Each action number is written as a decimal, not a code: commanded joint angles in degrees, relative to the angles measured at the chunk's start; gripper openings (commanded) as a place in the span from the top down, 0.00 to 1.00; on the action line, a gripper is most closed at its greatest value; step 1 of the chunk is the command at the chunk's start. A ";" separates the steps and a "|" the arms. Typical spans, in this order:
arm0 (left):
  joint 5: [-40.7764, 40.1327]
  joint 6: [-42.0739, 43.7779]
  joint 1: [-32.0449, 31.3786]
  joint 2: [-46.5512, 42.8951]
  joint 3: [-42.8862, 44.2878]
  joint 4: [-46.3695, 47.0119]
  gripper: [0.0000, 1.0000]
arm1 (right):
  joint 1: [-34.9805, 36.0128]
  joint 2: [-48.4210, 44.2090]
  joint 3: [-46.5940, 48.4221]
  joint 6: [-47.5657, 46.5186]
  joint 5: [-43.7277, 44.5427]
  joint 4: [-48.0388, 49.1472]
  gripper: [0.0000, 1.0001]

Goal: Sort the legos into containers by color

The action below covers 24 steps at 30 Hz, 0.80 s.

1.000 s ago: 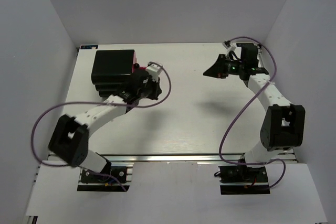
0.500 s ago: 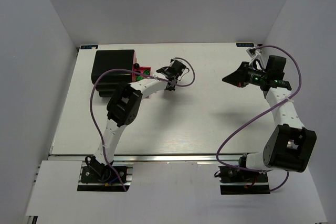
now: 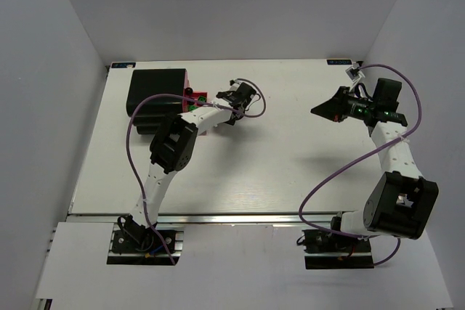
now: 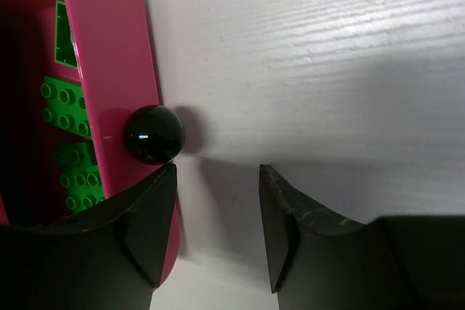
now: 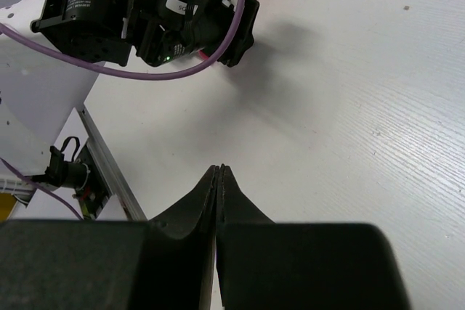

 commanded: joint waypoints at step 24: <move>-12.58 -3.35 4.20 0.06 -3.48 -6.83 0.17 | -1.99 -0.54 -1.34 1.53 -2.80 1.41 1.00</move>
